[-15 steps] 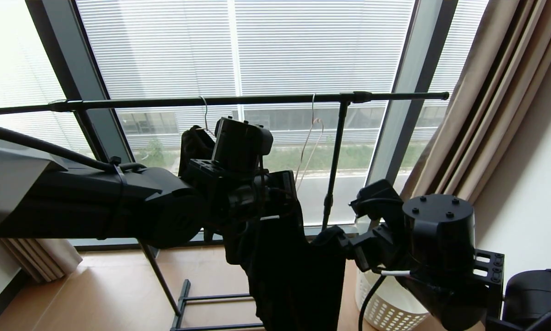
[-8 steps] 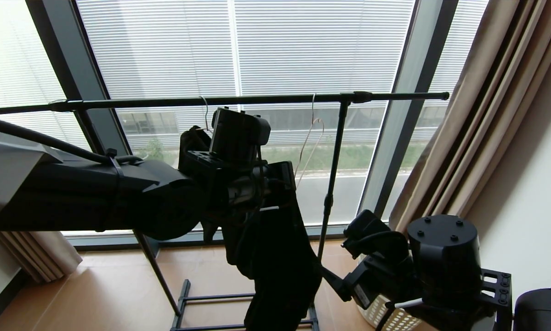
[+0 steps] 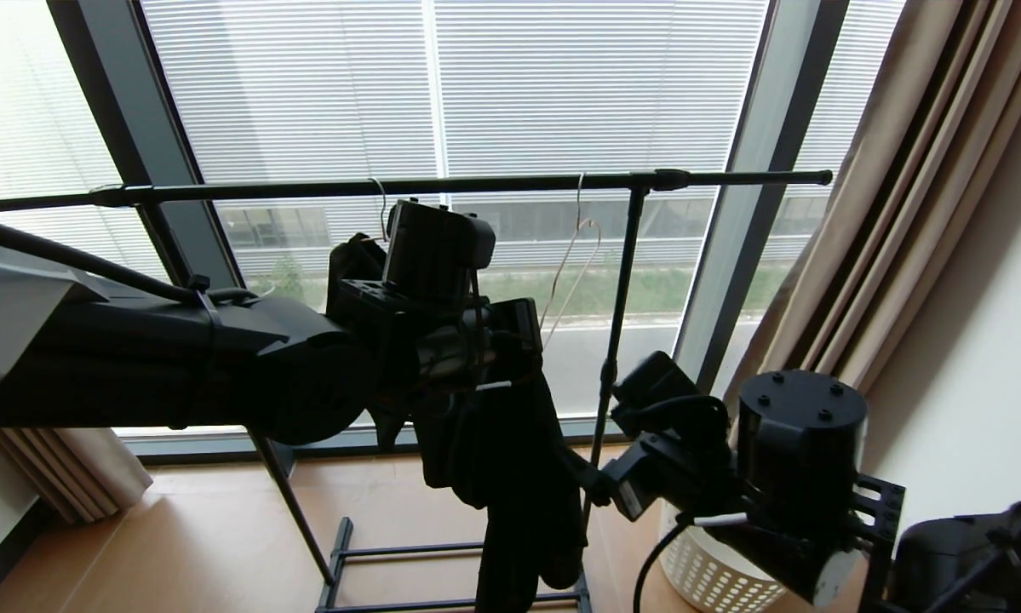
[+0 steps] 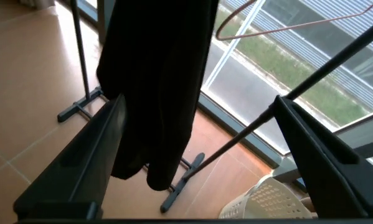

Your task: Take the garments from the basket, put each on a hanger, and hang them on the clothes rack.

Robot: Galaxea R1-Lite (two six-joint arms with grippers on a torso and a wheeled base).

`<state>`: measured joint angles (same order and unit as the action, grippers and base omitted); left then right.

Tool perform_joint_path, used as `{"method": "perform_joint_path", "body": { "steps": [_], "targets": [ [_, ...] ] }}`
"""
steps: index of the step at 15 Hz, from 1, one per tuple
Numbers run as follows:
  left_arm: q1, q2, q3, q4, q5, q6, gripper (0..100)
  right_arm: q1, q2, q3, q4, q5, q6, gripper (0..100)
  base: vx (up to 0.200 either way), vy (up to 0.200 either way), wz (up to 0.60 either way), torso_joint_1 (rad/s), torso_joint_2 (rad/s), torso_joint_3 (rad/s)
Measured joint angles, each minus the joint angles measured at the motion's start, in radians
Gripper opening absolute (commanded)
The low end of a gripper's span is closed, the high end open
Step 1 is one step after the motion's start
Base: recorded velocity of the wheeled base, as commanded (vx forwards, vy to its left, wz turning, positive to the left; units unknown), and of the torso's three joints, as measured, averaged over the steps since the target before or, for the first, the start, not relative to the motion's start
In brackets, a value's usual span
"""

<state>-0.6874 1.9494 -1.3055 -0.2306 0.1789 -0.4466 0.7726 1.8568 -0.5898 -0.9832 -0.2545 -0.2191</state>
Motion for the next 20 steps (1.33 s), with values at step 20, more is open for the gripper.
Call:
{"method": "perform_joint_path", "body": {
  "steps": [20],
  "targets": [
    [-0.009, -0.056, 0.051, 0.0, -0.007, 0.002, 0, -0.085, 0.253, -0.219, -0.002, -0.065, 0.003, 100, 0.0, 0.0, 0.0, 0.0, 0.0, 0.0]
  ]
}}
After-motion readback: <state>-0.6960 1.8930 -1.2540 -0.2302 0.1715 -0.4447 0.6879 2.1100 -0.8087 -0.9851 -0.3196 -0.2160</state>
